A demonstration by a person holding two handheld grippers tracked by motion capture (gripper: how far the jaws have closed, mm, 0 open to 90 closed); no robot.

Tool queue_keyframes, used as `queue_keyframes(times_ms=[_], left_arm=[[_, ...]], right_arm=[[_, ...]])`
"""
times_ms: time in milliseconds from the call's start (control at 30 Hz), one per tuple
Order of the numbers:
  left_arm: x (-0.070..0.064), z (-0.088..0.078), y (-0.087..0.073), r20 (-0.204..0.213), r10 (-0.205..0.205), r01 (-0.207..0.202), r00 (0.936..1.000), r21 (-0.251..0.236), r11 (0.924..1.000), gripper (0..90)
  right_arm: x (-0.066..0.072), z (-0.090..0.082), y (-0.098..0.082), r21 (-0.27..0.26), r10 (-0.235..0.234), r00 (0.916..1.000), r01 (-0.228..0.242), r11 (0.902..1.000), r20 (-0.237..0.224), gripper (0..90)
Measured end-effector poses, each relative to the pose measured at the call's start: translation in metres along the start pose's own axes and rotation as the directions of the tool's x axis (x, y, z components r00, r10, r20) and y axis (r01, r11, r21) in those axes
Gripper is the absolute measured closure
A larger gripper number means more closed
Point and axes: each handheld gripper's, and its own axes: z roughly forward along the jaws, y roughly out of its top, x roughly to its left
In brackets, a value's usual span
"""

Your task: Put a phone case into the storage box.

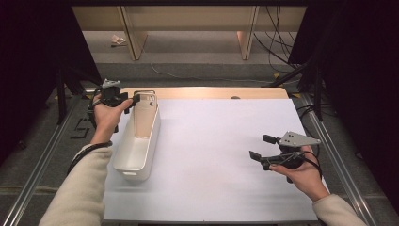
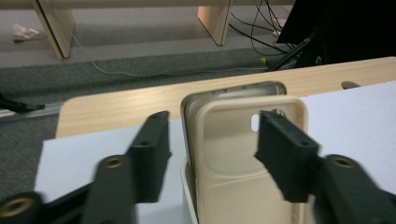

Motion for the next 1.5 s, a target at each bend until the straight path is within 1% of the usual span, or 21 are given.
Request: queue_keyframes(times_ms=[67,133,200,233,333,367,400,500,600,667,733,767,800,967,1000,1133,1267,1300,1367,1433,1500], left_arm=[[-0.003,-0.009,0.002,0.014,0.016,-0.016,0.9998,-0.01,0.9998,28.4],[-0.007,-0.018,0.001,0.049,0.046,-0.046,0.9978,-0.007,0.9989,16.0],[-0.012,-0.028,-0.002,0.051,0.081,-0.081,0.9954,-0.007,0.9967,14.3],[-0.014,-0.034,-0.003,0.055,0.094,-0.093,0.9941,-0.017,0.9955,12.7],[-0.02,-0.048,-0.012,0.078,0.115,-0.114,0.9903,-0.026,0.9932,1.1],[-0.022,-0.052,-0.016,0.083,0.124,-0.123,0.9888,-0.023,0.9922,0.0],[-0.024,-0.056,-0.02,0.092,0.134,-0.132,0.9867,-0.026,0.9909,0.0],[-0.029,-0.066,-0.037,0.104,0.13,-0.127,0.9861,-0.034,0.9914,0.0],[-0.036,-0.077,-0.055,0.124,0.14,-0.136,0.9823,-0.044,0.9898,0.0],[-0.041,-0.085,-0.066,0.134,0.134,-0.128,0.9818,-0.058,0.9901,0.0],[-0.044,-0.091,-0.076,0.161,0.116,-0.105,0.9801,-0.073,0.9918,0.0],[-0.045,-0.094,-0.08,0.156,0.115,-0.104,0.981,-0.081,0.9913,0.0],[-0.047,-0.096,-0.084,0.152,0.12,-0.109,0.981,-0.083,0.9906,0.0],[-0.06,-0.107,-0.102,0.179,0.148,-0.138,0.9727,-0.067,0.9882,0.0],[-0.062,-0.11,-0.105,0.182,0.146,-0.136,0.9723,-0.065,0.9885,0.0],[-0.072,-0.121,-0.113,0.187,0.167,-0.157,0.968,-0.07,0.9852,0.0],[-0.086,-0.13,-0.117,0.215,0.198,-0.184,0.9562,-0.084,0.9793,0.0],[-0.089,-0.13,-0.118,0.215,0.211,-0.197,0.9535,-0.085,0.9767,0.0],[-0.091,-0.13,-0.118,0.218,0.219,-0.205,0.9512,-0.086,0.9751,0.0],[-0.091,-0.128,-0.118,0.219,0.216,-0.203,0.9514,-0.081,0.9757,0.0],[-0.091,-0.127,-0.119,0.224,0.221,-0.208,0.9492,-0.078,0.9749,0.0]], right_arm=[[-0.001,0.0,0.0,0.0,0.004,1.0,-0.004,1.0,0.0,18.2],[-0.001,0.0,-0.001,0.003,0.004,1.0,-0.004,1.0,0.001,18.0],[-0.001,0.0,-0.001,0.002,0.006,1.0,-0.006,1.0,0.0,17.9],[-0.001,0.0,-0.001,0.002,0.006,1.0,-0.006,1.0,0.001,17.9],[-0.001,0.0,-0.001,0.002,0.007,1.0,-0.007,1.0,0.0,17.7],[-0.001,0.0,-0.001,0.003,0.007,1.0,-0.007,1.0,0.0,17.7],[-0.001,0.0,-0.001,0.002,0.008,1.0,-0.008,1.0,-0.001,17.7],[-0.001,0.001,-0.001,0.003,0.008,1.0,-0.008,1.0,-0.001,17.6],[-0.001,0.0,0.0,-0.001,0.009,1.0,-0.009,1.0,0.001,17.5],[-0.001,0.0,-0.001,-0.001,0.013,0.9999,-0.013,0.9999,0.003,17.5],[-0.001,0.0,-0.001,0.001,0.014,0.9999,-0.014,0.9999,0.003,17.5],[-0.001,0.0,-0.001,0.001,0.014,0.9999,-0.014,0.9999,0.002,17.5],[-0.001,0.0,-0.001,0.001,0.012,0.9999,-0.012,0.9999,0.002,17.5],[0.0,0.001,-0.002,0.004,0.015,0.9999,-0.015,0.9999,-0.003,17.4],[0.0,0.0,-0.002,0.002,0.015,0.9999,-0.015,0.9999,-0.002,17.4],[0.0,0.0,-0.002,-0.001,0.015,0.9999,-0.015,0.9999,-0.004,17.4],[0.001,0.001,-0.002,-0.003,0.01,0.9999,-0.01,0.9999,-0.007,17.3],[0.001,0.001,-0.002,-0.004,0.01,0.9999,-0.01,0.9999,-0.007,17.3],[0.001,0.0,-0.002,-0.005,0.011,0.9999,-0.011,0.9999,-0.007,17.3],[0.001,0.001,-0.002,-0.006,0.011,0.9999,-0.011,0.9999,-0.008,17.3],[0.002,0.001,-0.001,-0.007,0.011,0.9999,-0.011,0.9999,-0.01,17.2]])
